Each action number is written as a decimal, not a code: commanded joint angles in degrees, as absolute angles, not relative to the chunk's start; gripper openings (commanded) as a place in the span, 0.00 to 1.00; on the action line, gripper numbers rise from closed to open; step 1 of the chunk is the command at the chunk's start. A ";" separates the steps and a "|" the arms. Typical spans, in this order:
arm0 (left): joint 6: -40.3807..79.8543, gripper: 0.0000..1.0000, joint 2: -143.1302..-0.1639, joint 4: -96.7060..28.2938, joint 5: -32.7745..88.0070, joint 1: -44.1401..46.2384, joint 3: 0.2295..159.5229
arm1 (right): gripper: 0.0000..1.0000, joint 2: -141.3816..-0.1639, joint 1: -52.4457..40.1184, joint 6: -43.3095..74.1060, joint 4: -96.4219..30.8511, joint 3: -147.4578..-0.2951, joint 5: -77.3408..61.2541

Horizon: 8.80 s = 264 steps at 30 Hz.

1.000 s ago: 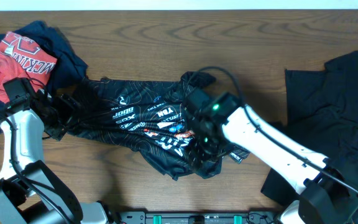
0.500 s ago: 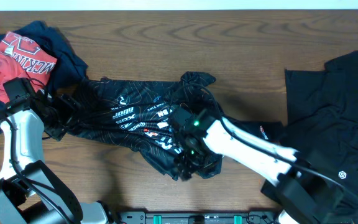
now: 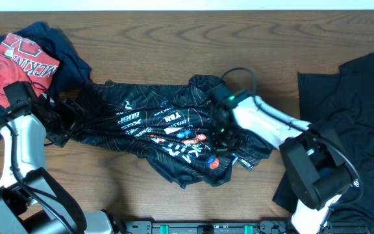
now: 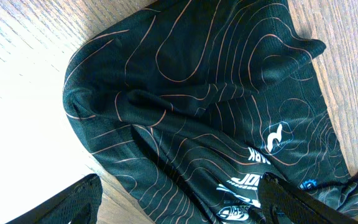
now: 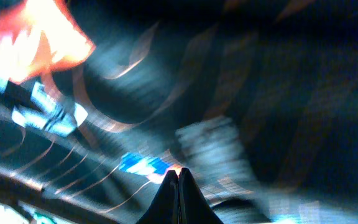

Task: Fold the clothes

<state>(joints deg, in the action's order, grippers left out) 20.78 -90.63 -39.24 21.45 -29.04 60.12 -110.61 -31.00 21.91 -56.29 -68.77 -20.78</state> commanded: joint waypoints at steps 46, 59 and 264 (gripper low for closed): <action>20.25 0.82 -90.13 -39.42 23.99 -28.91 60.34 | 0.58 -115.61 -16.32 11.51 -62.41 -96.75 -9.10; 20.23 0.82 -90.13 -39.44 23.99 -28.91 60.34 | 0.62 -109.82 -37.78 16.47 -67.66 -89.27 -9.52; 12.29 0.35 -90.13 -50.85 21.02 7.49 57.76 | 0.01 -89.12 -19.90 8.84 -58.63 -91.70 4.32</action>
